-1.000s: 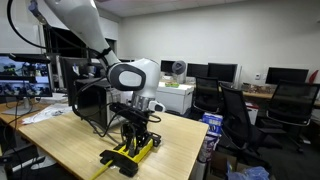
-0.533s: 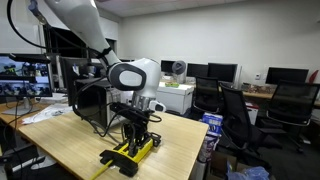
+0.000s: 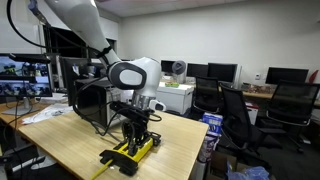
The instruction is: Pull the cord off the adapter
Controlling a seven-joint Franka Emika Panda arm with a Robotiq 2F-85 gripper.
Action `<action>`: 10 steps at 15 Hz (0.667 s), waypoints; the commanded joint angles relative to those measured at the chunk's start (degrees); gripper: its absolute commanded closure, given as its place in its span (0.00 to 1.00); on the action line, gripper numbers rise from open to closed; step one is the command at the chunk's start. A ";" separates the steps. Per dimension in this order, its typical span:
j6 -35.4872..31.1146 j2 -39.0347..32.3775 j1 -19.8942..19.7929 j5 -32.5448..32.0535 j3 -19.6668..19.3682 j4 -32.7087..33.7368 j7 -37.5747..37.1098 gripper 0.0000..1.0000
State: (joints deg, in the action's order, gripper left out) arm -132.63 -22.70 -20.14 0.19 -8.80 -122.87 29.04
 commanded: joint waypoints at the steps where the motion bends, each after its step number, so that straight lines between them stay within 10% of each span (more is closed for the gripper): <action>1: 4.14 3.25 -1.11 2.05 0.91 -0.14 1.93 0.93; 10: 5.91 4.30 -0.73 1.54 0.69 0.40 1.51 0.93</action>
State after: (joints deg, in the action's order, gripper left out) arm -130.57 -22.49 -20.39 0.53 -8.74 -121.86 29.13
